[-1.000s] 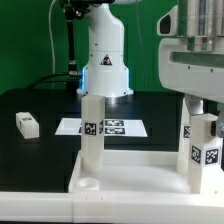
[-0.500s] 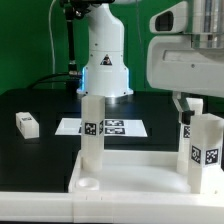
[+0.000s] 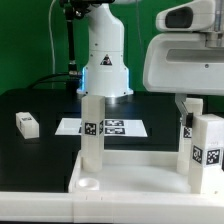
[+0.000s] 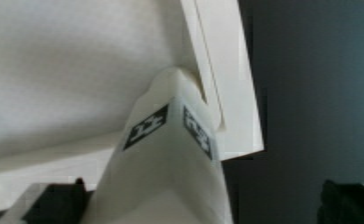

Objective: Assemble desk

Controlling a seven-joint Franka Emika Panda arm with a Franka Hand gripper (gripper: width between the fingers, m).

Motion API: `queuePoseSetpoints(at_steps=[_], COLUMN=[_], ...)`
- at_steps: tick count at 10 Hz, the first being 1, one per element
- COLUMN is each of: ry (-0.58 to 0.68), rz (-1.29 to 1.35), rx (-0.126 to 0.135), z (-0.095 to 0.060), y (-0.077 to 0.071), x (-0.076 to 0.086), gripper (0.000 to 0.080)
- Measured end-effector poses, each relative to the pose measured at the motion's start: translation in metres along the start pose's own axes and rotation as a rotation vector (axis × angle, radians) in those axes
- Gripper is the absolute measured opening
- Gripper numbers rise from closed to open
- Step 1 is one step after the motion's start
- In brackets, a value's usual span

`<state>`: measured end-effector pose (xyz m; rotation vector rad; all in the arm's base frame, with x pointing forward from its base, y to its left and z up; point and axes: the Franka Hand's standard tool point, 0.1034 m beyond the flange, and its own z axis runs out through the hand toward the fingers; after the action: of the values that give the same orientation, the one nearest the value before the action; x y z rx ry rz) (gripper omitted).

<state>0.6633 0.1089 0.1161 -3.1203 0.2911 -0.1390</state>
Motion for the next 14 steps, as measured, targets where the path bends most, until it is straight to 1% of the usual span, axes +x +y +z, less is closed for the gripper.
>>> queuePoseSetpoints(at_steps=[1,4,6,7,8,9,10,12,14], ry=[0.002,0.001,0.0,0.0,0.0,-0.001,-0.001,-0.003,-0.01], rz=[-0.099,-0.314,-0.378,-0.379,-0.376,-0.375,-0.366,-0.319,-0.07], rx=[-0.006,-0.009,-0.009,-0.009,-0.01,-0.01,-0.009,-0.006,0.01], z=[0.0,0.0,0.0,0.001,0.001,0.001,0.001,0.001,0.002], y=[0.001,0.005,0.007,0.007,0.007,0.007,0.007,0.008,0.011], x=[0.0,0.002,0.002,0.002,0.002,0.002,0.002,0.002,0.003], gripper=[0.0649,0.0649,0.0649,0.0561,0.0413,0.0413,0.0289,0.0289,0.0289])
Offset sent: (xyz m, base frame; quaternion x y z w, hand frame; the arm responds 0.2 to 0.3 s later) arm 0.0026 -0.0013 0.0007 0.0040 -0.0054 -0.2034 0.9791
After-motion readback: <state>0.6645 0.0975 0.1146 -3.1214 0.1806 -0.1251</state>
